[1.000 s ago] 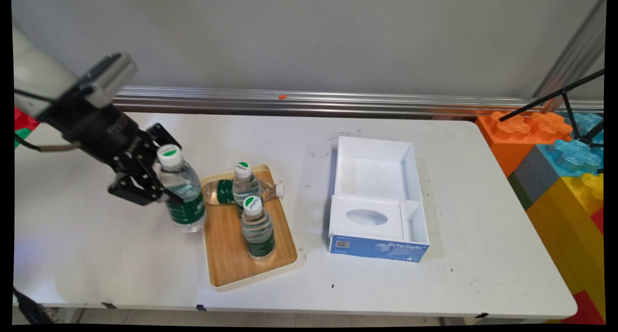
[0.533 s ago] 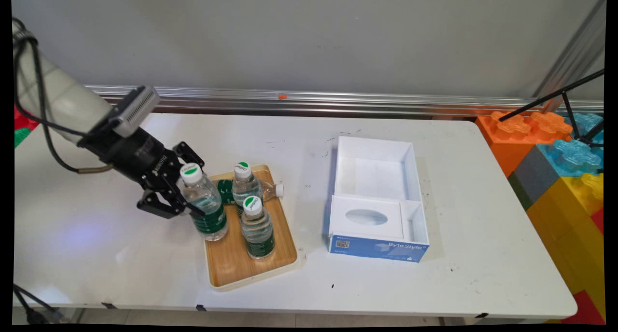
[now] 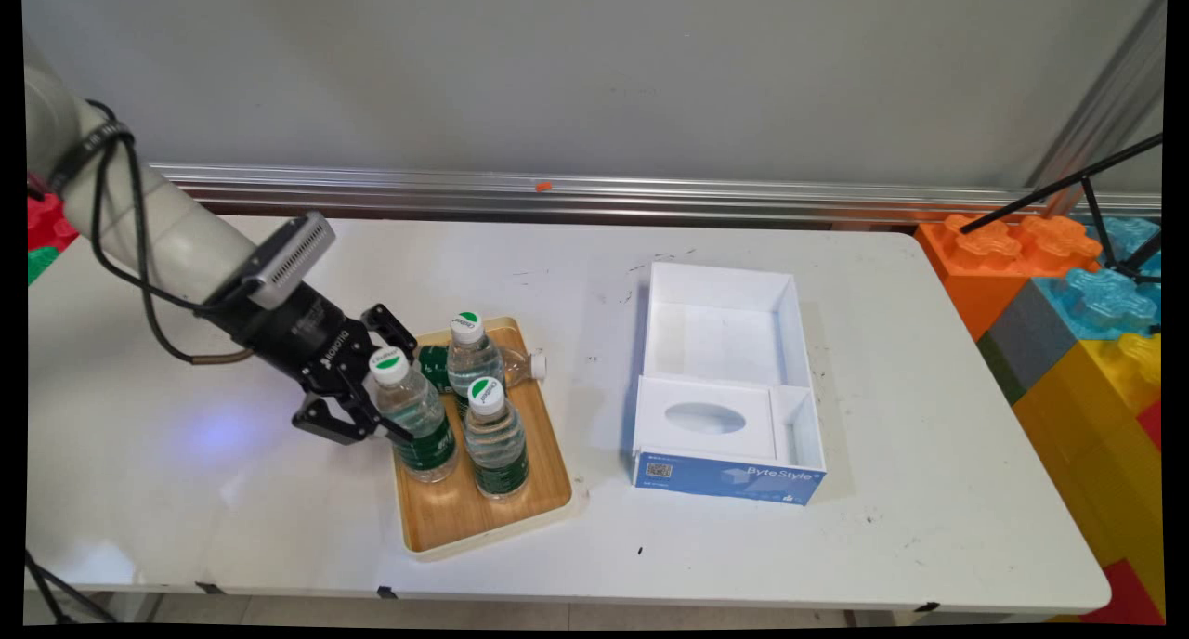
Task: Place the picked object on the tray
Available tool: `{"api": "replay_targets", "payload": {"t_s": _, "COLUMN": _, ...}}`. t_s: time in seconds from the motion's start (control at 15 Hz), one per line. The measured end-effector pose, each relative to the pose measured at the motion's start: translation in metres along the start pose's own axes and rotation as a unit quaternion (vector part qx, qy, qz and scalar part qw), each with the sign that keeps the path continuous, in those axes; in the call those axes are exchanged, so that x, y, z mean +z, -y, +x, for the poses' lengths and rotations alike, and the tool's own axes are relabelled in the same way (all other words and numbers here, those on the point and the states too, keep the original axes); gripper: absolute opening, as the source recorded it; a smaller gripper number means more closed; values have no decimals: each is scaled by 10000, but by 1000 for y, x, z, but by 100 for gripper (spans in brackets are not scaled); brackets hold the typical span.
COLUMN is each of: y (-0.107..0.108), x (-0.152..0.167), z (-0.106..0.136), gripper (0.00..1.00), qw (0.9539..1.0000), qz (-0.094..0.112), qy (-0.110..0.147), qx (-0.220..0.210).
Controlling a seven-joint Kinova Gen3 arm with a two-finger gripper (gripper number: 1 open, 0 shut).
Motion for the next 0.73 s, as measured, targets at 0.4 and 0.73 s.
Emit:
{"api": "replay_targets", "payload": {"t_s": 0.4, "y": 7, "x": 18, "z": -12, "gripper": 0, "qw": 9995, "qz": -89, "qy": -94, "qx": 284}}
{"api": "replay_targets", "payload": {"t_s": 0.73, "y": 13, "x": 25, "z": -15, "gripper": 100, "qw": 9987, "qz": -165, "qy": -150, "qx": 464}}
